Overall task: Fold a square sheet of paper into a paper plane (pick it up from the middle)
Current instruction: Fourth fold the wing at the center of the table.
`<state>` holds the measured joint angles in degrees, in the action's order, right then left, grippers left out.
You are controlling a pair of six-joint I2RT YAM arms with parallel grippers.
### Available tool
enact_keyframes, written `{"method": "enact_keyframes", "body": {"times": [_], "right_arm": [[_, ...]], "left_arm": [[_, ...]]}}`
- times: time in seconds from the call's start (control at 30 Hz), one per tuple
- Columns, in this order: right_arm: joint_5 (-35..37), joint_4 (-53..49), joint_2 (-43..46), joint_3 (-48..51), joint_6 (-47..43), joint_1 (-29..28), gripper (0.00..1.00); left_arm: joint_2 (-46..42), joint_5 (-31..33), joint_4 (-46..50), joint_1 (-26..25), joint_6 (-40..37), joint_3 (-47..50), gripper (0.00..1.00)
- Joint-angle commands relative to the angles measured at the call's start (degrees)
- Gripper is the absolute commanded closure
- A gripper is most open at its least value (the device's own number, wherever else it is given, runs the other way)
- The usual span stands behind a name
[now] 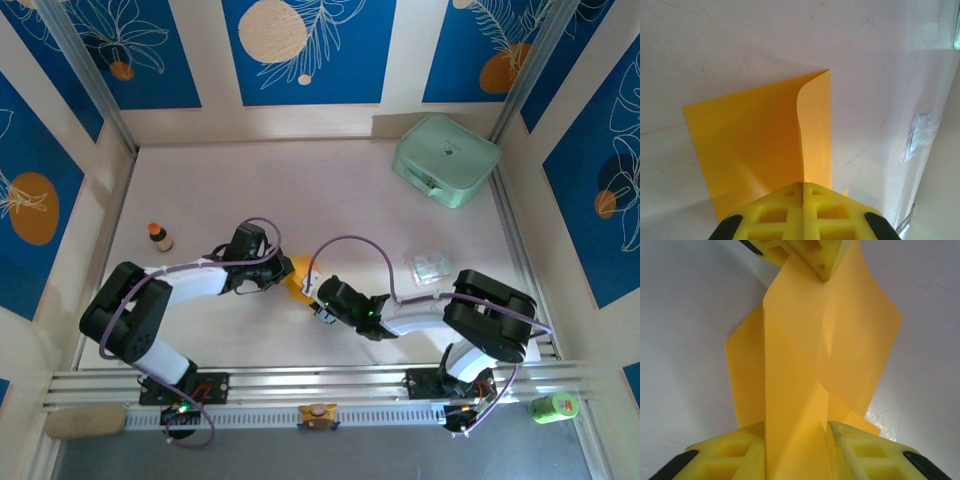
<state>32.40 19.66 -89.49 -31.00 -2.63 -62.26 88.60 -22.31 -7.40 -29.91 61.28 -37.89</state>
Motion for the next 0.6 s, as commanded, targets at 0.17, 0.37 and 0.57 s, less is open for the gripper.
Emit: {"method": "enact_keyframes", "body": {"times": [0.17,0.37,0.57], "right_arm": [[1.4,3.0,-0.9,0.9,-1.6,-0.1,0.70],[-0.5,2.6,-0.7,1.1,-0.5,0.3,0.80],[-1.9,2.2,-0.3,1.5,1.0,0.6,0.87]], "left_arm": [[-0.5,-1.3,0.2,0.6,0.9,-1.2,1.00],[-0.5,-1.2,0.3,0.7,0.8,-1.1,1.00],[-0.6,-0.9,0.4,0.9,0.8,-1.0,1.00]]}}
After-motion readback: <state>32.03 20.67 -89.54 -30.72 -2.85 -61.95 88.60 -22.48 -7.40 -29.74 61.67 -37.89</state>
